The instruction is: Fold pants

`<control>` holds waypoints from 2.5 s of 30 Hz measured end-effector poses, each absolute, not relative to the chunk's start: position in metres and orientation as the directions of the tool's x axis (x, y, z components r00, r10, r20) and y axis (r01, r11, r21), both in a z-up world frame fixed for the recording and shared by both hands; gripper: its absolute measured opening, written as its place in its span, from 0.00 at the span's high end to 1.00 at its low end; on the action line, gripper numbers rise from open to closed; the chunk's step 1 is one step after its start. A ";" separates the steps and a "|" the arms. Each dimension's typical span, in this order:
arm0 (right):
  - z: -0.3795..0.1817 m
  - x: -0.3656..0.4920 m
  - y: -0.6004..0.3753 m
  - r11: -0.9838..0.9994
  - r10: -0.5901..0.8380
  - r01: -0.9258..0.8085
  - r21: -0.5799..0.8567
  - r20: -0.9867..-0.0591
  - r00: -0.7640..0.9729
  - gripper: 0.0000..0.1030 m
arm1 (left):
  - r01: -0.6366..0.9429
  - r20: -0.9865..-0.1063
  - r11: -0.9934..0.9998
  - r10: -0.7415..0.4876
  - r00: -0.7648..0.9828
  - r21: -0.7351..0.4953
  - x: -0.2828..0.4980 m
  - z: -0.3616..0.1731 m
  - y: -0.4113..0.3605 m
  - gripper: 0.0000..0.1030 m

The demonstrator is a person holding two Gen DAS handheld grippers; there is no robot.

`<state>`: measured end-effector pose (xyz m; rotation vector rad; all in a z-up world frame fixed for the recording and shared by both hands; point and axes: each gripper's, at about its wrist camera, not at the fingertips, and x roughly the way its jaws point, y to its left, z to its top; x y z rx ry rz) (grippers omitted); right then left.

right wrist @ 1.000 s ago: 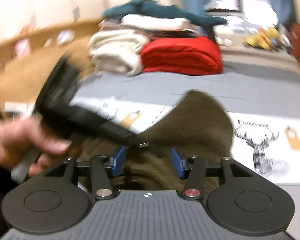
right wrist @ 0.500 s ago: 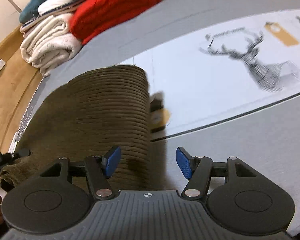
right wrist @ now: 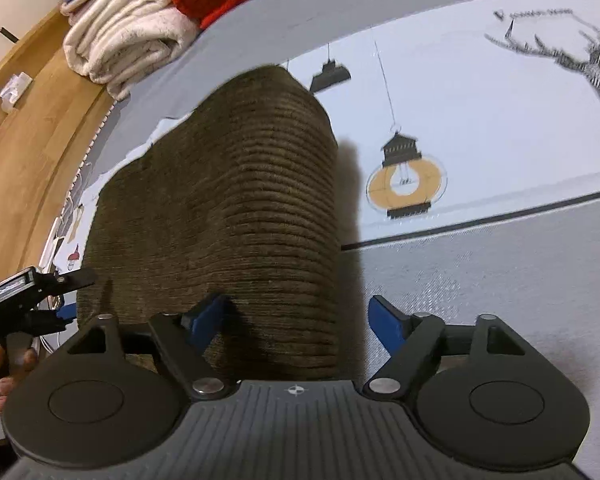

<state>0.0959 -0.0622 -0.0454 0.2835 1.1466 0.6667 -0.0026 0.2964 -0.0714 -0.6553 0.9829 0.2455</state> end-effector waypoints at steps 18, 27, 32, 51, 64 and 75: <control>-0.015 0.102 -0.081 0.783 0.616 -0.393 0.483 -0.690 0.380 0.81 | -0.455 -0.832 0.801 -0.094 0.546 -0.389 0.041 -0.057 0.229 0.54; 0.003 0.119 -0.204 0.931 0.363 -0.179 0.317 -0.770 0.525 0.83 | -0.124 -0.784 0.880 -0.336 0.522 -0.459 0.081 -0.064 0.112 0.43; -0.007 0.111 -0.241 0.964 0.263 -0.090 0.252 -0.826 0.499 0.78 | -0.111 -0.819 0.963 -0.147 0.555 -0.247 0.077 -0.050 0.094 0.24; 0.046 0.151 -0.242 0.953 0.294 -0.275 0.129 -0.619 0.728 0.56 | 0.083 -0.672 0.997 -0.065 0.738 -0.006 0.047 0.011 0.073 0.93; -0.019 0.202 -0.153 0.883 0.198 -0.457 -0.104 -0.802 0.564 0.62 | 0.034 -0.861 0.999 -0.034 0.507 -0.019 0.111 -0.052 0.083 0.92; 0.001 0.206 -0.168 0.941 0.197 -0.333 -0.058 -0.708 0.679 0.67 | -0.016 -0.766 0.979 -0.148 0.625 -0.202 0.127 -0.026 0.098 0.84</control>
